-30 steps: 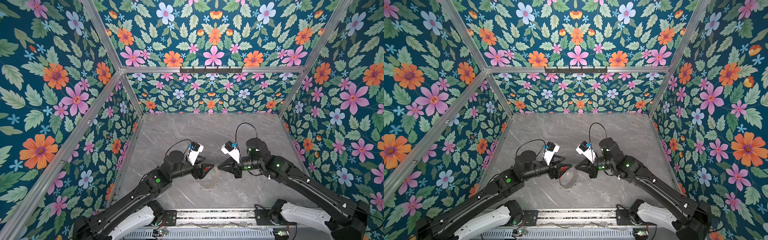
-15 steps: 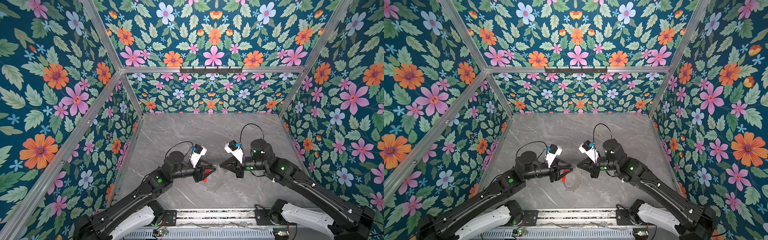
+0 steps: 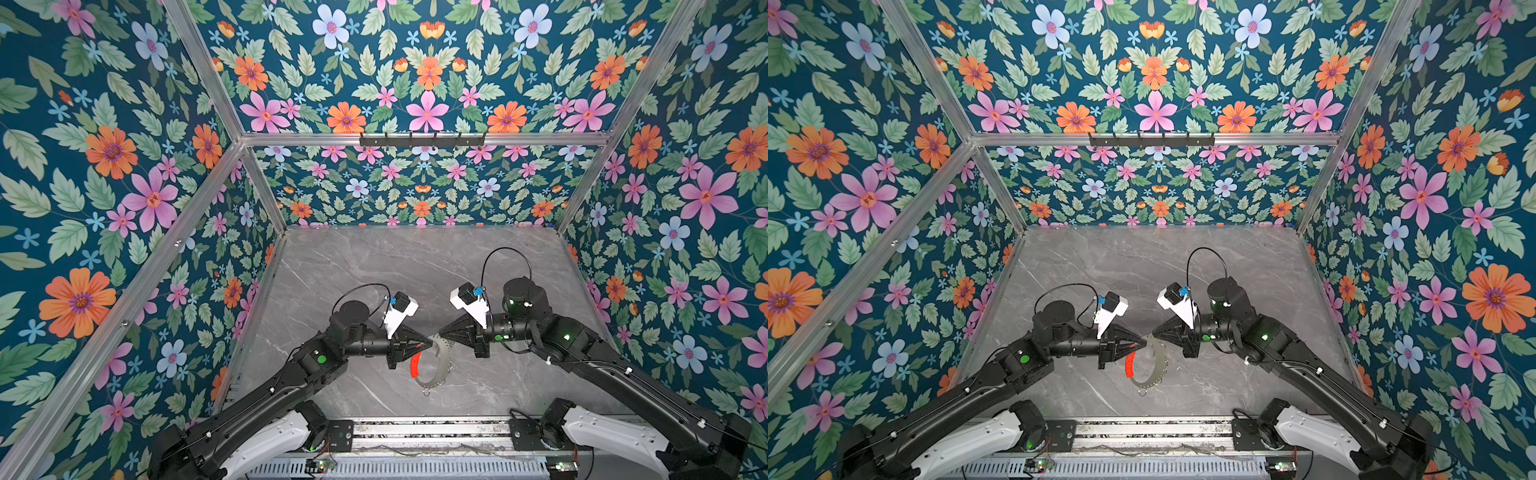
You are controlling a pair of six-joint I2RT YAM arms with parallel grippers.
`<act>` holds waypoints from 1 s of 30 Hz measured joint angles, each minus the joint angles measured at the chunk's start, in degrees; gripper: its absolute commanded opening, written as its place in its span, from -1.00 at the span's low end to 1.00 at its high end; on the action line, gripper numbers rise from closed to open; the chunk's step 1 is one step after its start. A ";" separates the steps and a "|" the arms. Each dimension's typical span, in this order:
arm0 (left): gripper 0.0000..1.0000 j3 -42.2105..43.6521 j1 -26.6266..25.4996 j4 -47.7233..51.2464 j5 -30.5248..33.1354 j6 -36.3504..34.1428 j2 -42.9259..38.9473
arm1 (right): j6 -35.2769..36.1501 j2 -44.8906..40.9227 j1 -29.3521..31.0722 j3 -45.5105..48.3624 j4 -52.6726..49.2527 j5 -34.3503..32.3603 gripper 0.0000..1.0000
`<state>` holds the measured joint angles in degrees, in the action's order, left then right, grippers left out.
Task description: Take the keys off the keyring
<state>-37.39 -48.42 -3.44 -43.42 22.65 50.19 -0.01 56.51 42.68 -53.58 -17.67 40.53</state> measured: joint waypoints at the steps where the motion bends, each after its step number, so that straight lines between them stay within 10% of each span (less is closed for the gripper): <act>1: -1.00 0.02 0.00 0.00 -1.09 0.00 0.00 | 0.20 0.02 0.00 -0.04 0.02 1.01 -1.00; 9: -1.00 -0.81 -0.02 -0.35 -10.32 0.57 1.60 | 1.99 0.66 0.00 -1.09 0.22 8.98 -1.00; 16: -1.00 -3.45 -0.07 -1.33 -12.98 0.39 3.19 | 2.05 0.57 0.26 -0.44 1.25 11.76 -0.30; 30: -1.00 -5.97 -0.07 1.66 -9.57 -3.10 2.99 | -4.11 -7.63 0.22 4.17 4.33 1.57 0.01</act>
<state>-43.35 -48.49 -1.78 -52.99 19.55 53.19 -4.12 48.88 42.89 -49.41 -13.34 42.11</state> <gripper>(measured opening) 0.085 0.503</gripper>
